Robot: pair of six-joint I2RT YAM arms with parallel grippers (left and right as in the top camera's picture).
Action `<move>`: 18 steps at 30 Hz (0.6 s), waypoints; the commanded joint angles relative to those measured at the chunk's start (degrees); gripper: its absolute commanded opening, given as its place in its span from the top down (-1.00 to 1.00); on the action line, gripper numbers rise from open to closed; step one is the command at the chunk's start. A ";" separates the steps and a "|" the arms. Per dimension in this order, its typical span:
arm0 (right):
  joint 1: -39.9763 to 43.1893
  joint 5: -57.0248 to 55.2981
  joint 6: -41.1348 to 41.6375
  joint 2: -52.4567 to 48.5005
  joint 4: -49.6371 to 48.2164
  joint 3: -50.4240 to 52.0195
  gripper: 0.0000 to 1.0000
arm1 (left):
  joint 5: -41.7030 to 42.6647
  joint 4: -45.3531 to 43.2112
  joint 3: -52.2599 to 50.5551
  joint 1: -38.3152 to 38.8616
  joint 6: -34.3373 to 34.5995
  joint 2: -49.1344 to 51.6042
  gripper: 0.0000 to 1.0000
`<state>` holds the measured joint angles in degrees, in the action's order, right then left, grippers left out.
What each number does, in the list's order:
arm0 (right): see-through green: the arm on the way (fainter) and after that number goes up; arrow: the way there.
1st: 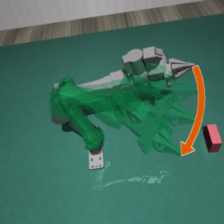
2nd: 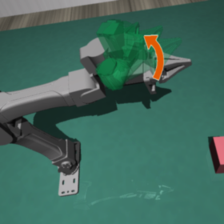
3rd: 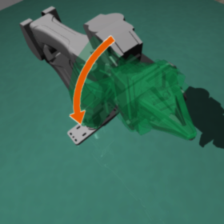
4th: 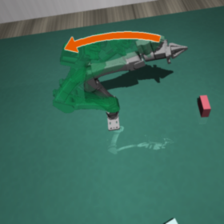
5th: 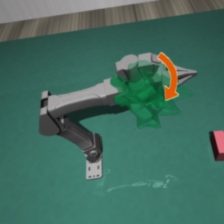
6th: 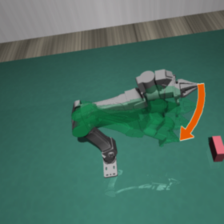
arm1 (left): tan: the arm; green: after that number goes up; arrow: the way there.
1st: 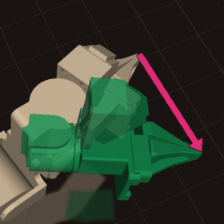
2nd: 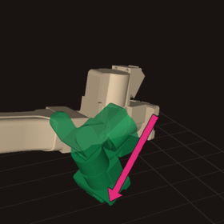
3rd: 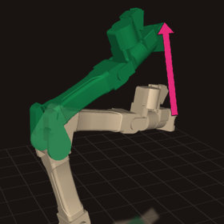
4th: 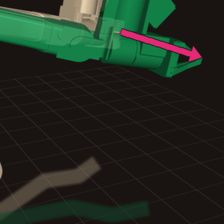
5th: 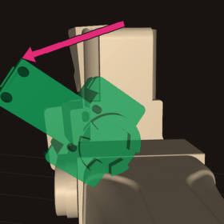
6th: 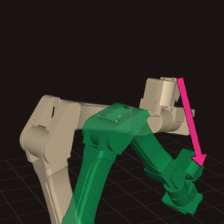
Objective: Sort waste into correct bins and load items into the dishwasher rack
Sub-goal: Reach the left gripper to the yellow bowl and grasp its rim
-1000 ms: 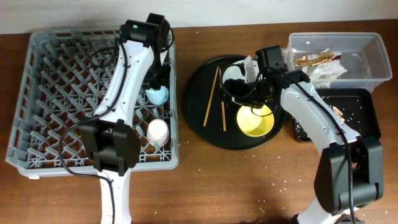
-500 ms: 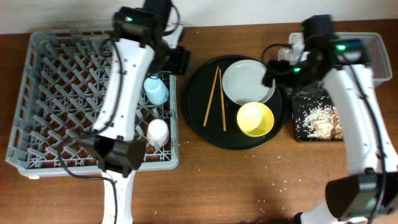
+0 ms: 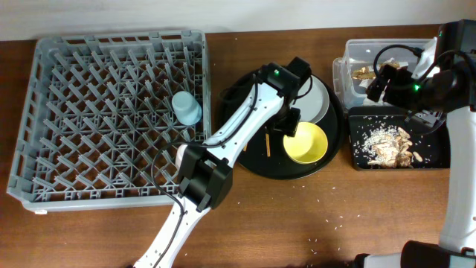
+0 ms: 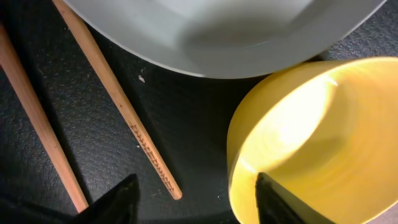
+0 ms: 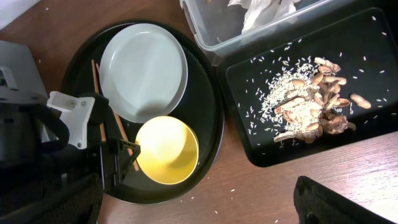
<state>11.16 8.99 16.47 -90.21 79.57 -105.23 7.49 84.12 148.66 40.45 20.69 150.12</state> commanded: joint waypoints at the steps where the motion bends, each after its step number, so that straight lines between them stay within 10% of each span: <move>1: 0.11 -0.70 -0.13 0.07 0.17 -0.70 -0.97 | 0.22 -0.83 0.11 0.44 0.98 1.84 -0.02; 18: 0.13 -0.90 -1.25 -0.15 0.17 -0.70 -0.97 | -1.55 -3.54 -0.59 3.28 0.96 2.45 0.69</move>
<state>11.16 8.97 16.08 -90.21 79.57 -105.23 6.59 80.73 148.59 43.59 21.43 151.52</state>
